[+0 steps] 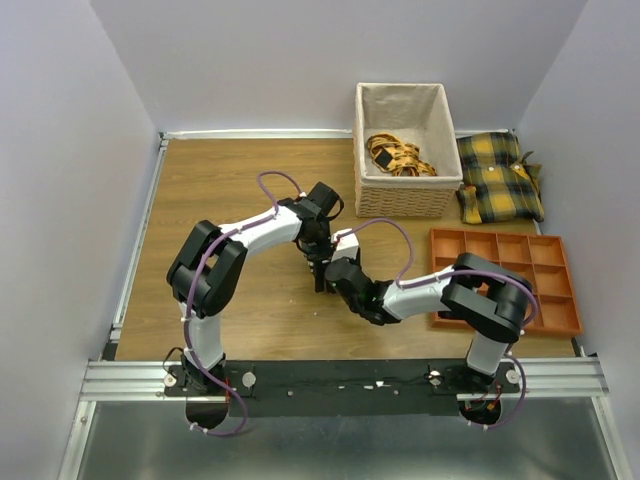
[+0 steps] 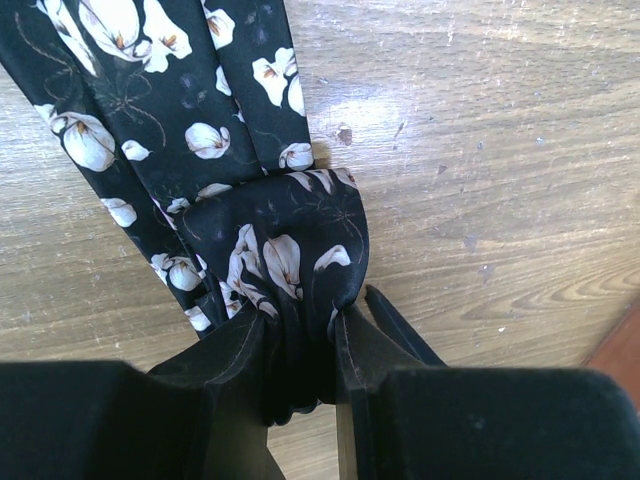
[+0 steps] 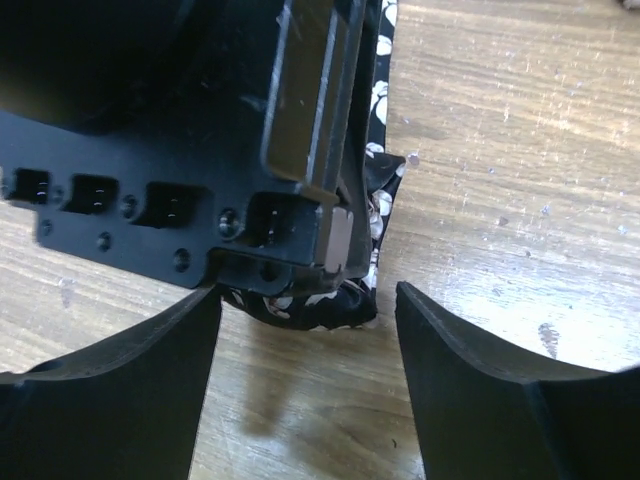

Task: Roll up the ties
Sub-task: Roll the tie at the center of the board.

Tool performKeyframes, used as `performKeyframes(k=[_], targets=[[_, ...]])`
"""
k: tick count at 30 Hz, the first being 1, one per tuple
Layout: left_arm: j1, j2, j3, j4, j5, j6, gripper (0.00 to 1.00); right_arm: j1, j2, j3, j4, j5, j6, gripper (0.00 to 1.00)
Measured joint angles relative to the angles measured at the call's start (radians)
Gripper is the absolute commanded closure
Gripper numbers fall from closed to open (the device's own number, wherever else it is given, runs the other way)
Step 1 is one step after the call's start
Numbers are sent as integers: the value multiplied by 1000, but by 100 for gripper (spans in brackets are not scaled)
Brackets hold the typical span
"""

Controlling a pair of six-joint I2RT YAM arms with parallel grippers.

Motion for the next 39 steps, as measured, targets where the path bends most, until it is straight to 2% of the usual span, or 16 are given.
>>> performKeyframes(k=[2,6,7,12,13,16,17,19,20,26,35,39], targets=[[0,0,-1,2,3,-1,85,0,19,11,0,1,8,28],[0,-7,-16,17,9,-8,85,0,62,56,-13,13,8,42],[0,-9,-19,20,9,-10,85,0,71,61,-16,22,7,49],[0,-12,-26,23,5,-11,84,0,82,63,-19,47,14,66],[0,-13,-27,23,3,-11,83,0,82,63,-21,50,14,72],[0,-16,-32,27,3,-12,68,0,82,64,-24,50,15,84],[0,-18,-34,30,3,-12,57,0,82,66,-28,50,15,86],[0,-21,-39,34,3,-10,44,0,82,71,-39,50,14,90],[0,-21,-39,31,-3,-10,35,0,82,72,-43,51,15,91],[6,-23,-53,7,-29,0,19,-1,74,55,-47,53,26,95],[8,-34,-54,-27,-40,26,2,0,39,13,-28,32,22,96],[16,-43,-51,-52,-31,59,1,-1,5,-20,-14,-12,12,96]])
